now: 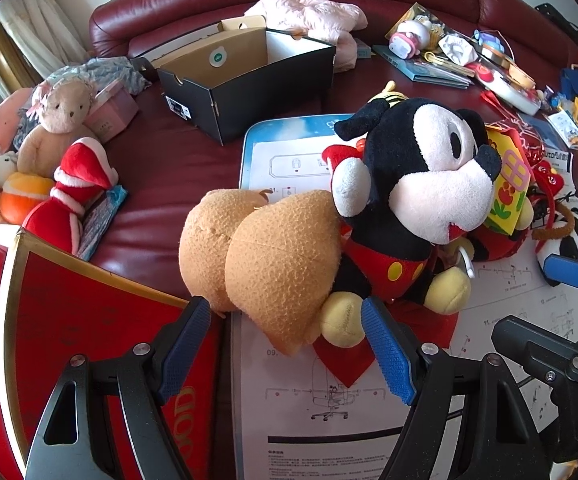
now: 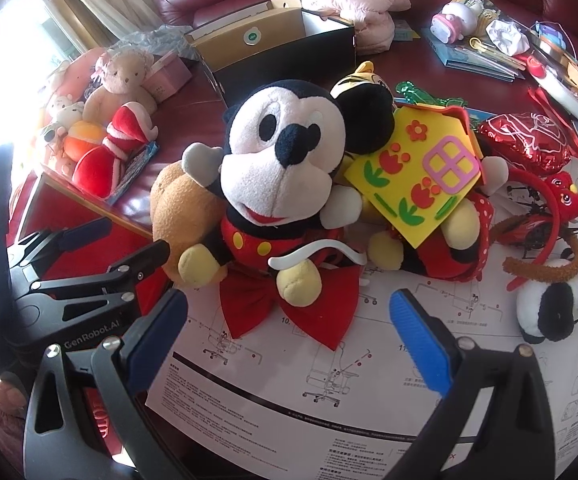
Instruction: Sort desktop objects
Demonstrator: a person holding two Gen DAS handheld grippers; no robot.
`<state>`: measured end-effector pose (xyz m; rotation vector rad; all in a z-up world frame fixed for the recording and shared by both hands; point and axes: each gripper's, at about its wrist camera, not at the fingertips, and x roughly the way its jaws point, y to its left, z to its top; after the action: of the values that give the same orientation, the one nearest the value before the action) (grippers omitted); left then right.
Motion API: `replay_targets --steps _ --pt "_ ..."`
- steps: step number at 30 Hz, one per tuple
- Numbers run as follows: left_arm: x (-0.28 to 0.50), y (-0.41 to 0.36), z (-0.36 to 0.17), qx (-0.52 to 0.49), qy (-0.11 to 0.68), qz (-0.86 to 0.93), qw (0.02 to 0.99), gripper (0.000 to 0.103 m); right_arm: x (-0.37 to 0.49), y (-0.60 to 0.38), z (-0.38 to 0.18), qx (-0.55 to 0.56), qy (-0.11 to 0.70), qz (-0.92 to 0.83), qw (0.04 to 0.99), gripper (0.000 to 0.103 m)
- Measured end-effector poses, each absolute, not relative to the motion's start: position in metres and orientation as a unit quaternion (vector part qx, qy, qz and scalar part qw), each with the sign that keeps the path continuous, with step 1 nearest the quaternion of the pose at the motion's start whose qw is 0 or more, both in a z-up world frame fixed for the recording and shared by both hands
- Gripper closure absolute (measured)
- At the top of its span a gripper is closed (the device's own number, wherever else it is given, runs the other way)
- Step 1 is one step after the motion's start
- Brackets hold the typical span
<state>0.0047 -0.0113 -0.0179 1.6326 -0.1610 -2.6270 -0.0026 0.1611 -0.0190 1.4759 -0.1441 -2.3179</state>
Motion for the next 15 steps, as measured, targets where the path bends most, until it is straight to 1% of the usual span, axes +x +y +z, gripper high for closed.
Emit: replay_targets --steps 15 --pt "0.0062 -0.0111 -0.0176 0.528 -0.056 -0.847 0.021 0.025 -0.0010 0.1643 -0.0200 0.527 -0.061 -0.826 0.190 0.002"
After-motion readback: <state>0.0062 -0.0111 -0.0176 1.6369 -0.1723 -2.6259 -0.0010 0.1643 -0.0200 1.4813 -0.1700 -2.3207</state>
